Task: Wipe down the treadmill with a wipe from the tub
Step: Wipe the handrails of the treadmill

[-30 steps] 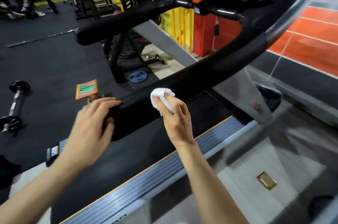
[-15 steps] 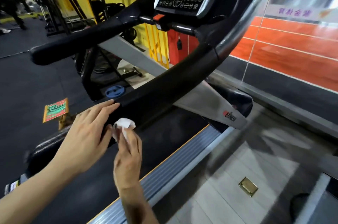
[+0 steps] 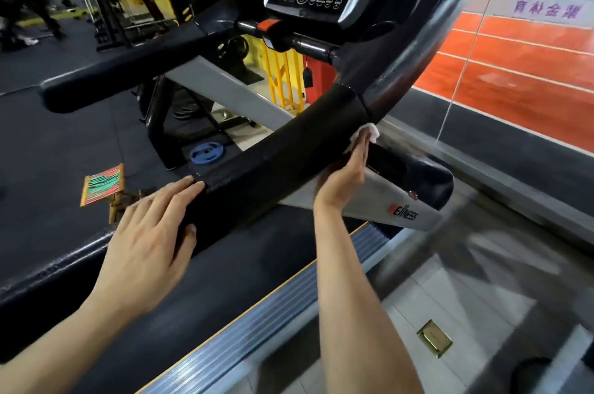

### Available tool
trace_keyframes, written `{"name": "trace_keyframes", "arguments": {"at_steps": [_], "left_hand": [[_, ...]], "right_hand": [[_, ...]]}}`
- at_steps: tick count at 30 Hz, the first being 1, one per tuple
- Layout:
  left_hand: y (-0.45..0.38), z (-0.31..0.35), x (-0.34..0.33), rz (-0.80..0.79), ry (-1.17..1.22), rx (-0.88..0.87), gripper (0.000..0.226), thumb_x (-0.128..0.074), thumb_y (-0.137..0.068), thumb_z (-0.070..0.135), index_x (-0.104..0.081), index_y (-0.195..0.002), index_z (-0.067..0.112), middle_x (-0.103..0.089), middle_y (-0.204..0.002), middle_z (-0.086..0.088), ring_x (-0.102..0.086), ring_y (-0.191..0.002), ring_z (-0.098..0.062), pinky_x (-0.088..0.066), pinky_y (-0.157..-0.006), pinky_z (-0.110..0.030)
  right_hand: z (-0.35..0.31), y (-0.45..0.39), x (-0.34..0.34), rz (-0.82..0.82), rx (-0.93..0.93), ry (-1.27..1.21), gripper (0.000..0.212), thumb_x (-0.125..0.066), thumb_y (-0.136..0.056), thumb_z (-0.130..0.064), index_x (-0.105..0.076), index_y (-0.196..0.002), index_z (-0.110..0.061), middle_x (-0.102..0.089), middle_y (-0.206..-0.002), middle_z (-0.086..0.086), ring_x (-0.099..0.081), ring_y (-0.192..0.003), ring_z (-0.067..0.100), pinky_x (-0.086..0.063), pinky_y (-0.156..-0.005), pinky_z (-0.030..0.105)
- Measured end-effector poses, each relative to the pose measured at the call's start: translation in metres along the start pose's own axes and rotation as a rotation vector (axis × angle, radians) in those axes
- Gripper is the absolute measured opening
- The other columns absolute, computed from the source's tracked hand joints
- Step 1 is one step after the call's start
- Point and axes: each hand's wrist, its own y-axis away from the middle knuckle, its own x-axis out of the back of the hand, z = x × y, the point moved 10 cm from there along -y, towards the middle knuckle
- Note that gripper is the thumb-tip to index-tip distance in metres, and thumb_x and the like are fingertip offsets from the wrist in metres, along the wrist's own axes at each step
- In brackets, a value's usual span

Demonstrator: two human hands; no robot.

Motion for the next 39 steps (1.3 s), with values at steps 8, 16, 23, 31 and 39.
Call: {"name": "trace_keyframes", "arguments": {"at_steps": [8, 16, 23, 31, 39], "left_hand": [[0.002, 0.002, 0.001, 0.048, -0.014, 0.054, 0.06, -0.043, -0.092, 0.032, -0.044, -0.15, 0.019, -0.045, -0.155, 0.001, -0.048, -0.136, -0.03, -0.035, -0.11, -0.044], [0.005, -0.001, 0.003, -0.005, 0.013, -0.016, 0.059, -0.043, -0.095, 0.027, -0.041, -0.153, 0.019, -0.038, -0.16, 0.004, -0.037, -0.147, -0.021, -0.026, -0.118, -0.033], [0.007, -0.005, 0.001, -0.046, 0.058, -0.051, 0.062, -0.039, -0.093, 0.023, -0.039, -0.154, 0.019, -0.034, -0.163, 0.006, -0.03, -0.151, -0.015, -0.021, -0.123, -0.03], [0.037, -0.033, 0.015, -0.082, 0.038, -0.03, 0.06, -0.039, -0.096, 0.03, -0.037, -0.156, 0.023, -0.033, -0.163, 0.008, -0.03, -0.151, -0.014, -0.023, -0.123, -0.031], [0.118, -0.115, 0.048, -0.049, -0.031, 0.126, 0.059, -0.041, -0.094, 0.026, -0.041, -0.153, 0.022, -0.046, -0.152, 0.004, -0.049, -0.134, -0.024, -0.035, -0.112, -0.038]], "right_hand": [[-0.071, 0.14, -0.014, -0.198, 0.535, -0.056, 0.038, -0.061, -0.095, 0.012, -0.066, -0.13, -0.003, -0.06, -0.139, 0.014, -0.053, -0.135, 0.027, -0.045, -0.11, 0.044], [-0.081, -0.021, -0.01, -0.057, 0.446, 0.105, 0.036, -0.048, -0.098, -0.002, -0.065, -0.13, -0.003, -0.061, -0.138, 0.013, -0.054, -0.132, 0.028, -0.046, -0.11, 0.047], [-0.116, 0.176, -0.027, -0.351, 0.772, -0.01, 0.04, -0.061, -0.097, 0.007, -0.063, -0.134, -0.007, -0.061, -0.14, 0.006, -0.053, -0.135, 0.02, -0.048, -0.107, 0.045], [-0.058, 0.023, 0.004, 0.002, 0.471, 0.154, 0.046, -0.047, -0.095, 0.012, -0.06, -0.137, -0.002, -0.055, -0.144, 0.014, -0.053, -0.131, 0.023, -0.039, -0.113, 0.03], [-0.038, 0.11, -0.006, 0.042, 0.11, 0.033, 0.056, -0.044, -0.089, 0.007, -0.05, -0.144, 0.001, -0.053, -0.135, 0.027, -0.05, -0.129, 0.035, -0.041, -0.114, 0.036]]}}
